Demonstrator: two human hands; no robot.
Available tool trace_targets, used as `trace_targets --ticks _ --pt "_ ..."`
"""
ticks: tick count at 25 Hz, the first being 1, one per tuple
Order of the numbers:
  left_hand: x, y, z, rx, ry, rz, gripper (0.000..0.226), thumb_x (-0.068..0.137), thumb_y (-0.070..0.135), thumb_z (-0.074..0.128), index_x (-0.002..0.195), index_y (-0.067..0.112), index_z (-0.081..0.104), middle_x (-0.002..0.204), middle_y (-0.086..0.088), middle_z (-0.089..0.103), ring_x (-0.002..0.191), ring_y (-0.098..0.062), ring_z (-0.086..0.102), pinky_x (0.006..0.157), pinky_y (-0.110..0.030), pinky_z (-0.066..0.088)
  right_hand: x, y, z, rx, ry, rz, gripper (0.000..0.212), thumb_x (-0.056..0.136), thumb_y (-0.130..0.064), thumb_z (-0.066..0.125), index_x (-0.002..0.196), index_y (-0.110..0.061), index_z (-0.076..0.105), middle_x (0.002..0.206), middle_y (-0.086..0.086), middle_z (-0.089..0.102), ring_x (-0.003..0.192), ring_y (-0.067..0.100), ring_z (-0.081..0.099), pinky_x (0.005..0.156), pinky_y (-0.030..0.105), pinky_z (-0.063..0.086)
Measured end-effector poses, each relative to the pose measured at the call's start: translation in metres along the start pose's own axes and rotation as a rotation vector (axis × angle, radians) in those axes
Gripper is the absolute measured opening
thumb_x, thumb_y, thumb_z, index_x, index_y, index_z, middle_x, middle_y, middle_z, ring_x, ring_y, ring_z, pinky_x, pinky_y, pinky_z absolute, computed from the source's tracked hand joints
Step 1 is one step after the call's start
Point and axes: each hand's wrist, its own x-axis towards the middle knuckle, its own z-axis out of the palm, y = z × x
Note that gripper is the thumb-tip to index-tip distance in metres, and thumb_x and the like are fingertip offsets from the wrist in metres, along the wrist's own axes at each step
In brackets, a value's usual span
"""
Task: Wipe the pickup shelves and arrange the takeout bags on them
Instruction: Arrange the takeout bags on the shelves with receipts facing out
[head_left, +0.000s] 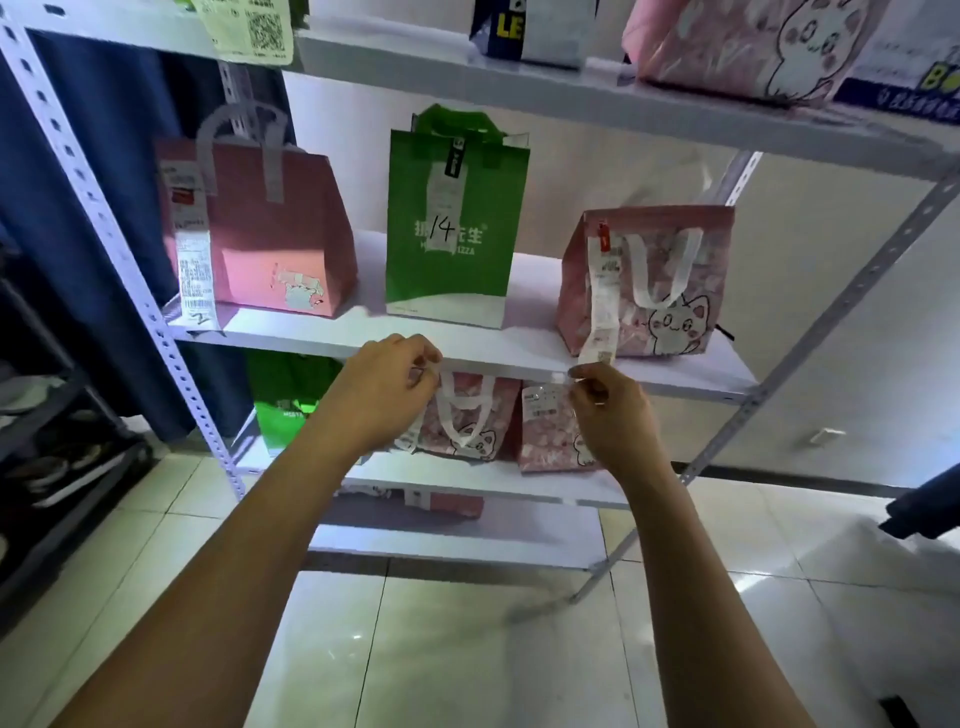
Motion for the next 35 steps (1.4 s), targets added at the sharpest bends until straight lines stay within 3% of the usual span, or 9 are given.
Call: trace_targets --ticks 5,11,14,16,21,26,29,35 --pt "-0.03 0.006 0.037 -0.033 0.016 -0.103 0.027 0.098 0.024 0.051 0.12 0.019 0.065 0.119 -0.005 0.067 0.105 -0.025 0.062 0.093 -0.04 0.051 -0.011 0.042 -0.003 0.021 -0.091 0.024 0.025 0.097 -0.024 0.057 0.12 -0.018 0.068 0.104 0.001 0.072 0.088 0.019 0.068 0.083 0.042 0.06" --pt "-0.069 -0.003 0.067 -0.063 0.015 -0.219 0.023 0.097 0.019 0.052 0.115 0.019 0.067 0.113 -0.003 0.068 0.101 -0.018 0.061 0.088 -0.035 0.049 -0.035 0.065 0.028 -0.026 -0.215 -0.044 0.019 0.098 -0.024 0.056 0.111 -0.022 0.069 0.093 -0.009 0.064 0.081 0.011 0.061 0.065 0.016 0.043" --pt "-0.093 -0.023 0.071 -0.07 0.073 -0.361 0.027 0.098 0.012 0.046 0.115 0.019 0.066 0.113 -0.003 0.067 0.103 -0.021 0.06 0.089 -0.036 0.048 -0.049 0.069 0.053 -0.028 -0.285 -0.046 0.022 0.097 -0.024 0.057 0.115 -0.02 0.07 0.097 -0.008 0.067 0.084 0.009 0.059 0.066 0.006 0.035" --pt "-0.109 -0.041 0.072 -0.048 0.1 -0.446 0.028 0.097 0.012 0.044 0.113 0.02 0.066 0.112 -0.002 0.068 0.101 -0.021 0.059 0.086 -0.036 0.049 -0.056 0.068 0.072 -0.003 -0.34 -0.038 0.024 0.097 -0.024 0.057 0.118 -0.021 0.069 0.103 -0.004 0.07 0.086 0.008 0.06 0.067 0.007 0.037" --pt "-0.148 -0.075 0.091 -0.07 0.067 -0.538 0.023 0.096 0.015 0.048 0.109 0.022 0.066 0.108 0.002 0.069 0.1 -0.02 0.061 0.086 -0.03 0.045 -0.075 0.054 0.124 0.013 -0.434 -0.06 0.023 0.096 -0.024 0.055 0.114 -0.022 0.07 0.1 -0.002 0.071 0.087 0.014 0.063 0.076 0.025 0.045" --pt "-0.179 -0.113 0.112 -0.087 0.031 -0.582 0.023 0.098 0.02 0.047 0.112 0.025 0.065 0.109 0.006 0.066 0.104 -0.016 0.058 0.086 -0.025 0.042 -0.099 0.039 0.188 -0.005 -0.537 -0.071 0.02 0.096 -0.023 0.056 0.11 -0.023 0.069 0.094 -0.01 0.068 0.074 -0.004 0.056 0.07 0.016 0.045" --pt "-0.191 -0.142 0.124 -0.11 0.02 -0.58 0.023 0.098 0.02 0.047 0.112 0.026 0.064 0.11 0.01 0.065 0.106 -0.014 0.056 0.086 -0.025 0.042 -0.113 0.035 0.228 -0.034 -0.571 -0.091 0.022 0.097 -0.025 0.057 0.114 -0.026 0.07 0.095 -0.01 0.067 0.08 0.001 0.059 0.066 0.005 0.036" --pt "-0.211 -0.216 0.156 -0.127 -0.028 -0.545 0.025 0.097 0.02 0.046 0.113 0.027 0.064 0.109 0.013 0.062 0.107 -0.014 0.053 0.084 -0.024 0.037 -0.152 0.038 0.318 -0.04 -0.585 -0.089 0.023 0.096 -0.025 0.055 0.114 -0.026 0.07 0.103 -0.011 0.069 0.092 0.006 0.063 0.076 0.014 0.043"
